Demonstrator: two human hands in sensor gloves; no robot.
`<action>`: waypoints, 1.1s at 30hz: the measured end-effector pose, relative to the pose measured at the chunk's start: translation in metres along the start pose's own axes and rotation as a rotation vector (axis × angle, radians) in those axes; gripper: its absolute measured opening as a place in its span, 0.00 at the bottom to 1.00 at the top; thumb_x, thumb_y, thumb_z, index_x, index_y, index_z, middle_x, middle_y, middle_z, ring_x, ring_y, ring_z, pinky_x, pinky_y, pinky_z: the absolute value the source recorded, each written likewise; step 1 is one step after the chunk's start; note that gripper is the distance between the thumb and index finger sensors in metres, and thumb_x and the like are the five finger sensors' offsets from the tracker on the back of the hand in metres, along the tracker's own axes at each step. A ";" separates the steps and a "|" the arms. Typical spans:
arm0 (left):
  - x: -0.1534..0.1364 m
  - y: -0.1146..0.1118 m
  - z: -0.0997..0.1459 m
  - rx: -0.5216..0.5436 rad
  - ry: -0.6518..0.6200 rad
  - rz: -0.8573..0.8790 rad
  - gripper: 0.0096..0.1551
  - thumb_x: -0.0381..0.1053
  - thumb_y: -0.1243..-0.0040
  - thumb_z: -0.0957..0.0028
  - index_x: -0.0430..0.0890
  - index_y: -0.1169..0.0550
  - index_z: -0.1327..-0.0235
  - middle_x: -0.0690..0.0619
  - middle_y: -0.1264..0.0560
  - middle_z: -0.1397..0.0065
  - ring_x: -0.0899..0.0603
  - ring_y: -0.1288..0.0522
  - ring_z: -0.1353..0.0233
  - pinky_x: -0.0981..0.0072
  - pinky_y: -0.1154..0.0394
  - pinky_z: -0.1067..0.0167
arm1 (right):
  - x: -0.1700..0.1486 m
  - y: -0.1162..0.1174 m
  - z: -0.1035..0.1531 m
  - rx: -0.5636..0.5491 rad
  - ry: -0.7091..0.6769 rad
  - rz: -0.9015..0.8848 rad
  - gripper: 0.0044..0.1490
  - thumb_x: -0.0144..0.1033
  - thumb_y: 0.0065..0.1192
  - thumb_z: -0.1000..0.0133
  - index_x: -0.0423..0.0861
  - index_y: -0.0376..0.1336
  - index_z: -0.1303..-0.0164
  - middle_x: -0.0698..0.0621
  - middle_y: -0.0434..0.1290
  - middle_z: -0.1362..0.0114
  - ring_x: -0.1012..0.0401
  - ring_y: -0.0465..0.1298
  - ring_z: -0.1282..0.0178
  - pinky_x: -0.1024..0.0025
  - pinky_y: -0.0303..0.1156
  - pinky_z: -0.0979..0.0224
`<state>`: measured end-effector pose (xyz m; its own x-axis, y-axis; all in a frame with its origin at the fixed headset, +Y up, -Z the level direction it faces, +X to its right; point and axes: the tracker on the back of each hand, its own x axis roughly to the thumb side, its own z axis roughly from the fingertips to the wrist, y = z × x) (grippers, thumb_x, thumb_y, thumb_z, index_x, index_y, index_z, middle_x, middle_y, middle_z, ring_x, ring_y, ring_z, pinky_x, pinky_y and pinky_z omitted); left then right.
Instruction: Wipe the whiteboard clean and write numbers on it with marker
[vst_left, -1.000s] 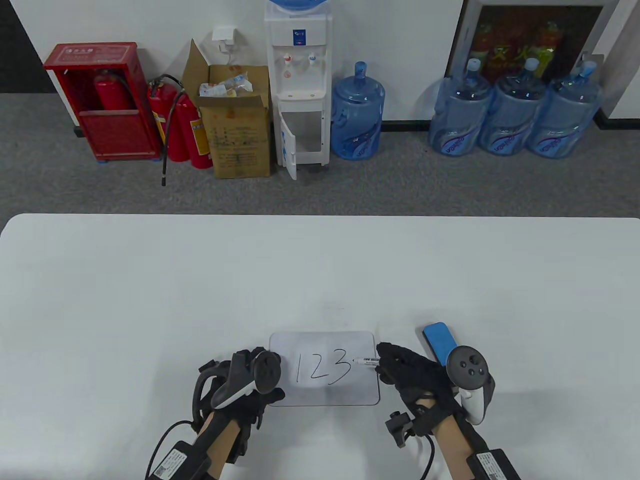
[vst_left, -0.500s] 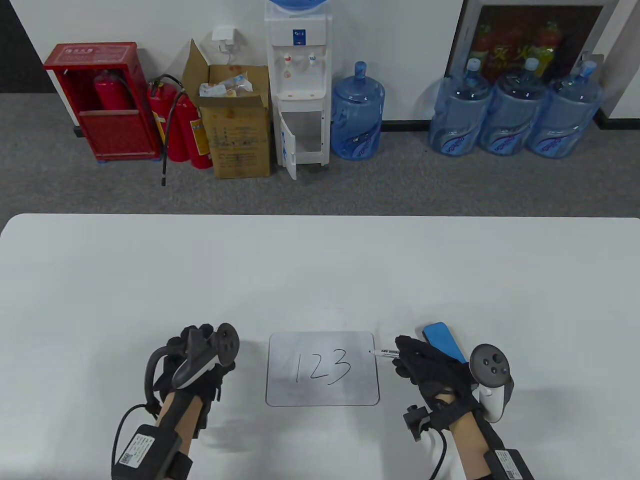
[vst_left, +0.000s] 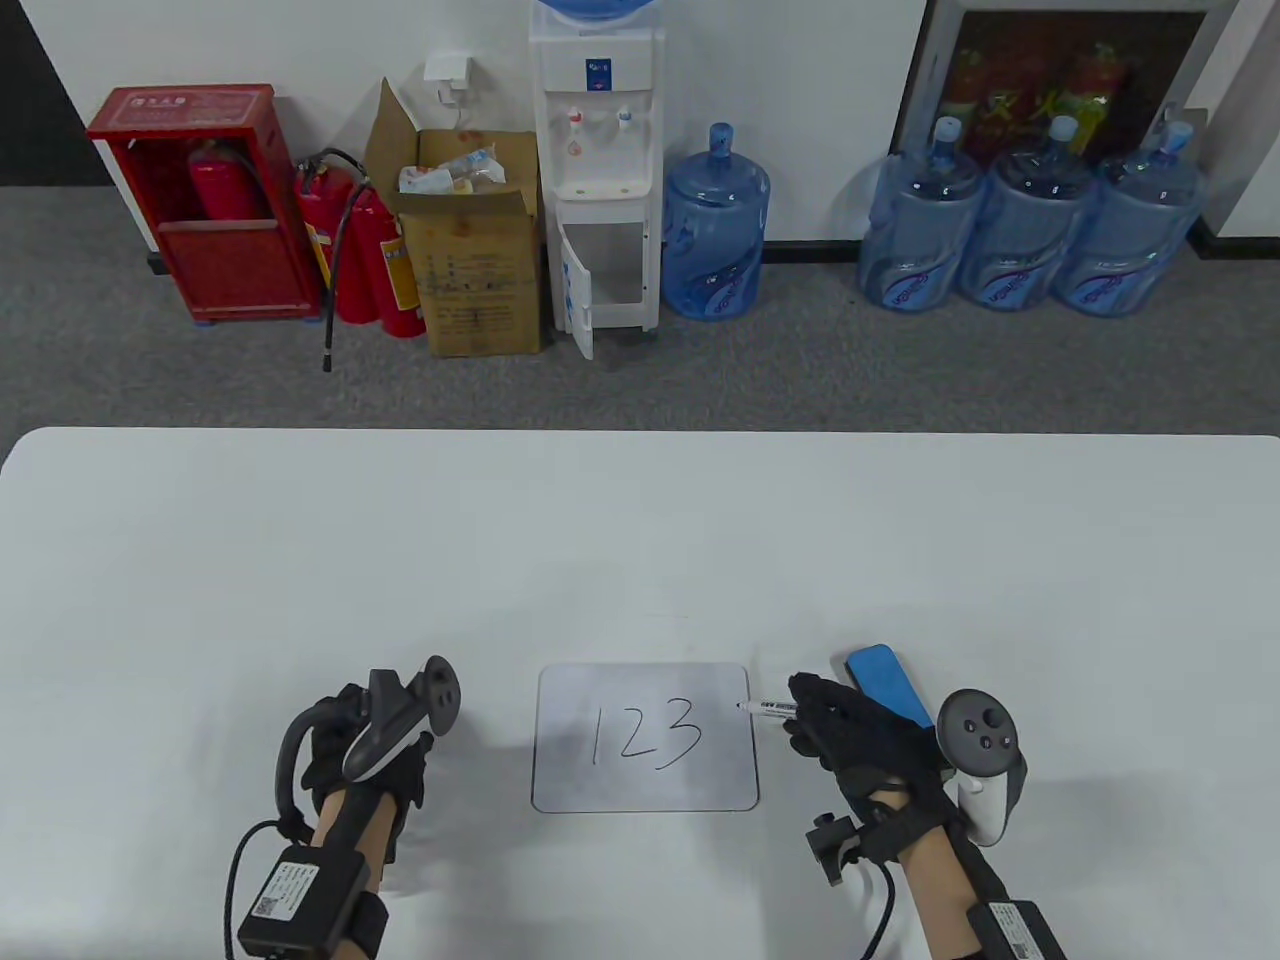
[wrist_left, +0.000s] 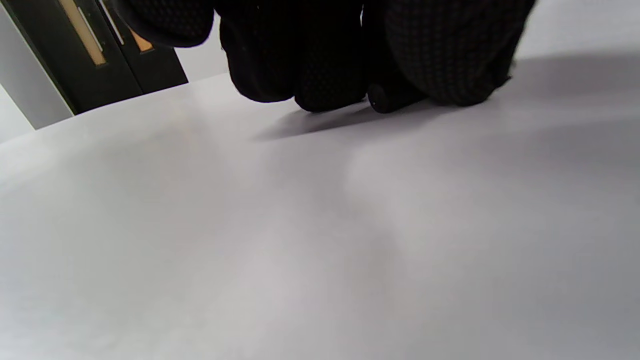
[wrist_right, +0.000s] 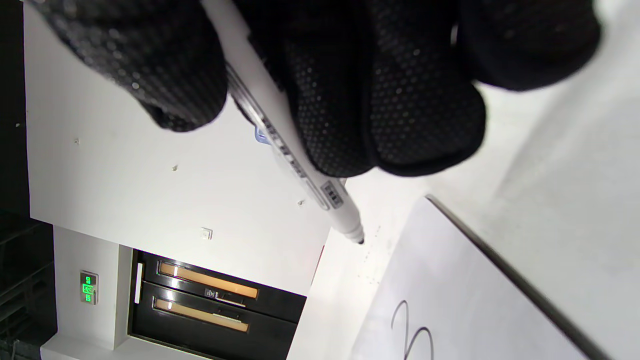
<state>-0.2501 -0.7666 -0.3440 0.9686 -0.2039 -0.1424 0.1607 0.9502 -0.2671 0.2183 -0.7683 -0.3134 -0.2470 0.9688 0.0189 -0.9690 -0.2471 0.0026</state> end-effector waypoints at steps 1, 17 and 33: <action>0.000 -0.001 0.000 0.009 -0.003 0.010 0.26 0.57 0.37 0.52 0.57 0.23 0.39 0.53 0.22 0.30 0.39 0.24 0.33 0.38 0.34 0.30 | 0.000 0.000 0.000 0.000 0.000 0.000 0.33 0.49 0.70 0.49 0.41 0.73 0.39 0.41 0.80 0.44 0.47 0.83 0.50 0.45 0.73 0.50; 0.064 0.064 0.059 0.113 -0.443 0.590 0.26 0.52 0.43 0.48 0.58 0.27 0.33 0.52 0.19 0.33 0.40 0.21 0.37 0.39 0.31 0.33 | 0.006 0.022 -0.001 0.117 -0.002 -0.275 0.36 0.54 0.67 0.49 0.42 0.72 0.39 0.44 0.81 0.45 0.52 0.85 0.52 0.50 0.76 0.51; 0.106 0.050 0.080 0.224 -0.615 0.768 0.26 0.53 0.40 0.49 0.58 0.25 0.34 0.53 0.19 0.34 0.42 0.20 0.38 0.40 0.30 0.34 | 0.013 0.060 0.005 0.236 0.008 -0.350 0.36 0.56 0.65 0.48 0.43 0.72 0.39 0.46 0.82 0.45 0.54 0.85 0.52 0.51 0.76 0.51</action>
<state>-0.1244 -0.7221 -0.2960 0.7445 0.5787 0.3328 -0.5768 0.8086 -0.1157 0.1572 -0.7703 -0.3084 0.0956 0.9949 -0.0317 -0.9663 0.1005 0.2369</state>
